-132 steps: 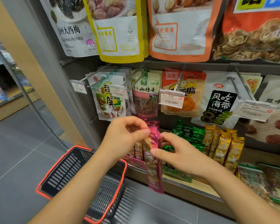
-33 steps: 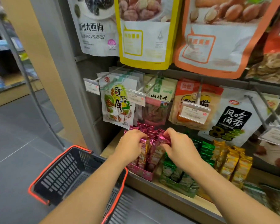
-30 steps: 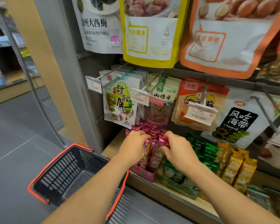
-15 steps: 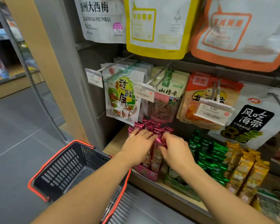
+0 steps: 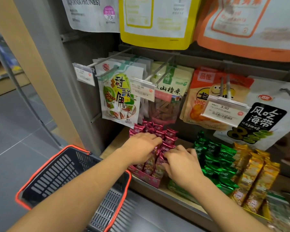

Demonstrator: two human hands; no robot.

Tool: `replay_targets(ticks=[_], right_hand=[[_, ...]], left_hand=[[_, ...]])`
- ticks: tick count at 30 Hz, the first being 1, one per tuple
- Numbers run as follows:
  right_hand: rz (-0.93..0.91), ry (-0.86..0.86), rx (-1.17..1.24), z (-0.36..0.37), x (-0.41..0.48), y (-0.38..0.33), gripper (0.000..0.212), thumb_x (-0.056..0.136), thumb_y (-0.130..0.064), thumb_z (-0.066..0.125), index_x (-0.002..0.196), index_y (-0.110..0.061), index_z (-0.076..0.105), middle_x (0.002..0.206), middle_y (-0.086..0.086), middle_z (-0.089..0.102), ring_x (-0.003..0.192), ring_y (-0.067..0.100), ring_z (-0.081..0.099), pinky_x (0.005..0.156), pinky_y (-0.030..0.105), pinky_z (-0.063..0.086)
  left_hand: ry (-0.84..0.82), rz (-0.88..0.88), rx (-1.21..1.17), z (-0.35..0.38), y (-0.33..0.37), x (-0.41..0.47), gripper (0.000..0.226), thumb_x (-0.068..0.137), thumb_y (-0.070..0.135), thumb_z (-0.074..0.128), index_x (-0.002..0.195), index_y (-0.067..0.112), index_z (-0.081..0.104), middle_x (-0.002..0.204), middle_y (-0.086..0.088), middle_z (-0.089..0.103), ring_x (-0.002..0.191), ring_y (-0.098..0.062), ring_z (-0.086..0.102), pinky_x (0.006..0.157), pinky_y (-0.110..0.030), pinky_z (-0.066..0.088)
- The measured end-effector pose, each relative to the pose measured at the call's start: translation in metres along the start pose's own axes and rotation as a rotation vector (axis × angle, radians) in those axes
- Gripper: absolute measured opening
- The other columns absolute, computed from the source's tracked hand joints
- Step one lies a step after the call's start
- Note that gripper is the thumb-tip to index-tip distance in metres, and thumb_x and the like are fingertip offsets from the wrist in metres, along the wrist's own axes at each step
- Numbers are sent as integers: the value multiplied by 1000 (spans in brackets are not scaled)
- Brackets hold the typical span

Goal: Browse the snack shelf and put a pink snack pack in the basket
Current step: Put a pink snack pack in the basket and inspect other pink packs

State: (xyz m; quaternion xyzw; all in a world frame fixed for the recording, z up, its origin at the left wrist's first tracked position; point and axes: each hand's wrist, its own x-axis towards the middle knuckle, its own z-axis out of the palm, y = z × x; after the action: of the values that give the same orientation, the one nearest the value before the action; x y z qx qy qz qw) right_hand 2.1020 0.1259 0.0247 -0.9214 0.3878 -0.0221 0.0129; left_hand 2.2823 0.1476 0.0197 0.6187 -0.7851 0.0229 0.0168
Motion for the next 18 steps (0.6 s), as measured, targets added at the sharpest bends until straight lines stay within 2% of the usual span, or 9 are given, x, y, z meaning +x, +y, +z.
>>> replay_targets(ticks=[3, 5, 8, 12, 15, 18], right_hand=[[22, 27, 57, 2, -4, -2, 12, 93, -37, 54, 99, -26, 55, 108, -7, 64, 113, 19, 46, 90, 42, 30], [49, 37, 101, 5, -8, -1, 14, 92, -32, 55, 104, -26, 54, 110, -8, 65, 113, 19, 48, 89, 41, 28], [77, 50, 113, 7, -10, 0, 20, 92, -28, 55, 112, -28, 57, 111, -9, 66, 114, 17, 48, 90, 40, 27], [86, 70, 20, 7, -11, -4, 18, 90, -26, 52, 105, -28, 62, 108, -9, 66, 115, 17, 45, 92, 40, 27], [85, 50, -41, 4, -12, 0, 24, 90, -33, 49, 104, -26, 66, 119, -9, 62, 123, 19, 40, 93, 42, 25], [89, -9, -39, 0, -12, 3, 29, 91, -38, 47, 110, -26, 64, 131, -6, 54, 131, 20, 32, 98, 46, 24]], left_hand=[[-21, 17, -3, -1, 8, 3, 53, 82, 15, 64, 131, 19, 43, 120, -6, 58, 112, -28, 53, 93, -40, 44], [-26, 70, 10, -1, 10, 4, 57, 83, 9, 60, 134, 25, 42, 119, -5, 58, 110, -27, 54, 93, -41, 45], [-61, 101, 33, -4, 5, 3, 52, 86, 10, 61, 132, 30, 51, 120, -2, 59, 111, -25, 54, 90, -40, 48], [-85, 101, 43, -13, 4, 6, 41, 87, 11, 59, 126, 24, 61, 119, -1, 63, 112, -24, 56, 91, -39, 47], [50, 112, -4, -39, 5, 3, 40, 84, 6, 61, 122, 19, 66, 117, -2, 68, 111, -24, 59, 94, -39, 47], [368, 99, -126, -78, 0, -9, 34, 72, -4, 67, 102, 11, 75, 102, -6, 74, 96, -26, 69, 88, -38, 54]])
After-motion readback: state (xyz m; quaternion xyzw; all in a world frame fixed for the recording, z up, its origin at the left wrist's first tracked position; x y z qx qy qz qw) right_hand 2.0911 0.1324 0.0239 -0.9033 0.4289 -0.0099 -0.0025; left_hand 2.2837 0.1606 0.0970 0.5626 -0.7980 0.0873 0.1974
